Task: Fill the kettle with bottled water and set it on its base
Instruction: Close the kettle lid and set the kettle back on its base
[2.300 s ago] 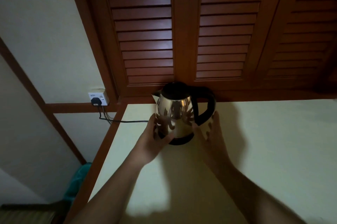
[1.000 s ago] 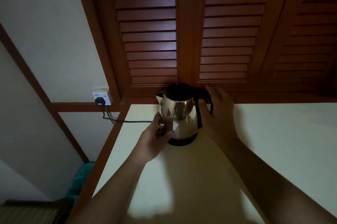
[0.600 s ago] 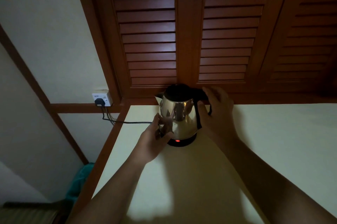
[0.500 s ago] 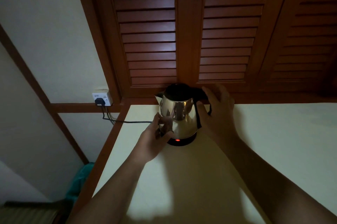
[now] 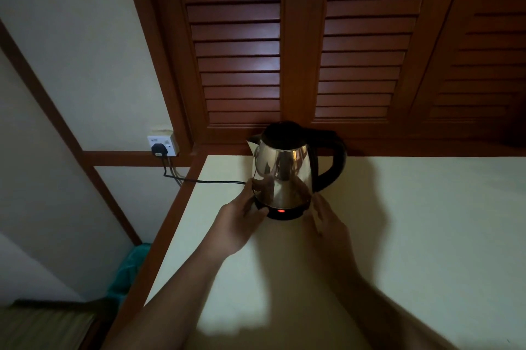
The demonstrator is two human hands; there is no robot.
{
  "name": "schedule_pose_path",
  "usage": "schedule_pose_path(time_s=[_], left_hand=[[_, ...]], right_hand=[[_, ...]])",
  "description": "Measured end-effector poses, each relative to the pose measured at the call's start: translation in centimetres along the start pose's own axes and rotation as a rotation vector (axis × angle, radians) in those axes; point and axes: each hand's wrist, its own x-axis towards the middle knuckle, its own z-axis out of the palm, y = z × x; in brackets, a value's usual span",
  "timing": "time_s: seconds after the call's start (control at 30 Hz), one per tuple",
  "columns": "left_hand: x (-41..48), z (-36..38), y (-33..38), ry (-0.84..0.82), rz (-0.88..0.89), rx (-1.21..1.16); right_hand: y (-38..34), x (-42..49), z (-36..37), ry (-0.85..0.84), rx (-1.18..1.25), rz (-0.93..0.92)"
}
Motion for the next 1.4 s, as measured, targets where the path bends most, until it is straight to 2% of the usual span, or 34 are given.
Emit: schedule_pose_path(time_s=[0.2,0.53,1.2,1.4], left_hand=[[-0.1,0.5,-0.5,0.009,-0.073,0.068],[0.2,0.6,-0.4,-0.019,-0.092,0.155],[0.3,0.6,-0.1,-0.064,-0.134,0.186],[0.8,0.4,-0.1,-0.027,-0.130,0.186]], right_hand=[[0.8,0.3,0.2,-0.163,-0.052,0.117],[0.9,1.3,0.3,-0.239,-0.120,0.132],[0.8,0.8,0.6,-0.239,-0.162,0.149],[0.7,0.5,0.6,-0.277,-0.237,0.094]])
